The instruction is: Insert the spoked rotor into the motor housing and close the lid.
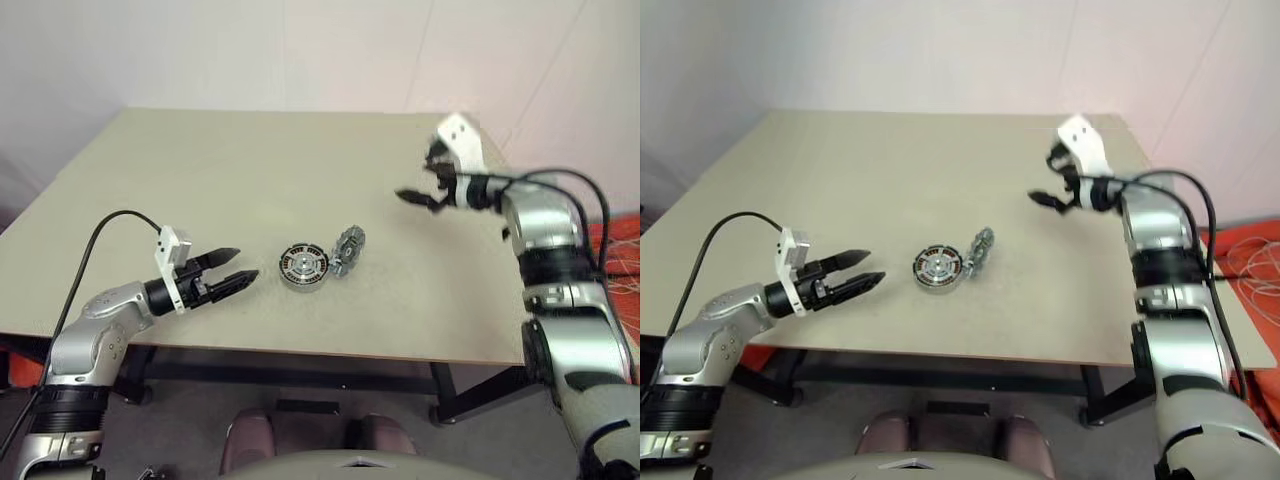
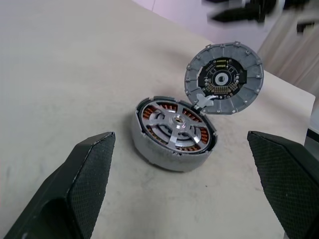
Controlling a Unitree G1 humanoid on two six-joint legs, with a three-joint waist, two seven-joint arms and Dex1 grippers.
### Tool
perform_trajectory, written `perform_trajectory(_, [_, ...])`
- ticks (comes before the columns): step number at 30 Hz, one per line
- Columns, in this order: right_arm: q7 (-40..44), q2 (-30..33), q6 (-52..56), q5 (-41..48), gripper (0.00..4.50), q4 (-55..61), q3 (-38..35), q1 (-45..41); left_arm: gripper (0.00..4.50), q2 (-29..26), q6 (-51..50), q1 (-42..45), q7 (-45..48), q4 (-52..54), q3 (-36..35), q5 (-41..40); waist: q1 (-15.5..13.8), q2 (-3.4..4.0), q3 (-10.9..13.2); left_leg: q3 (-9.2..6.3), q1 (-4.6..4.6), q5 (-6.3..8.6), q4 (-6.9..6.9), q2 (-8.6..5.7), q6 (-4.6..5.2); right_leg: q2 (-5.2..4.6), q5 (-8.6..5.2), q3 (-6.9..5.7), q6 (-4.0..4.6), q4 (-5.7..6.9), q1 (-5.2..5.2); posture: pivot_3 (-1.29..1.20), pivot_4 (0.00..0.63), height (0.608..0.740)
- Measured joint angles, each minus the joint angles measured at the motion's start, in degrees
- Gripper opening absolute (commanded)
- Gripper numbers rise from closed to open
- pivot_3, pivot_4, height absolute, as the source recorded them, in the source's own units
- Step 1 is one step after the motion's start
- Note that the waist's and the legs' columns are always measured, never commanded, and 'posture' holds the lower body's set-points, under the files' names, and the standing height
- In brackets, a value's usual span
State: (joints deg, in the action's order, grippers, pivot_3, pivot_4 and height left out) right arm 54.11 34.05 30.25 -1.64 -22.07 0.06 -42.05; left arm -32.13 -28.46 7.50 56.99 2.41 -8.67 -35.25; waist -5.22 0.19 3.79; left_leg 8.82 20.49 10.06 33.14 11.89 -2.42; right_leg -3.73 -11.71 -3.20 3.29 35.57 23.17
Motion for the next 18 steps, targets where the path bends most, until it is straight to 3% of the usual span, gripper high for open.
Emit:
perform_trajectory(8, [3.4,4.58,2.73,1.79,4.49,11.68,3.87,11.3,4.5,0.04,0.05,0.68,0.32,-1.02,0.3,0.16,-0.53,0.12,-0.01,0.0,-0.5,-0.01,0.08,-0.01,-0.02,-0.02,-0.28,0.01,-0.45,-0.11,-0.57,0.0,0.0,0.74])
perform_trajectory(18, [3.13,2.55,6.37,5.0,1.0,16.53,6.31,12.66,4.5,-0.13,0.05,0.81,0.95,-1.26,0.27,0.18,-0.38,0.11,-0.01,-0.03,-0.58,-0.04,0.14,0.0,-0.06,-0.02,-0.28,0.02,-0.46,-0.1,-0.61,0.0,0.0,0.74])
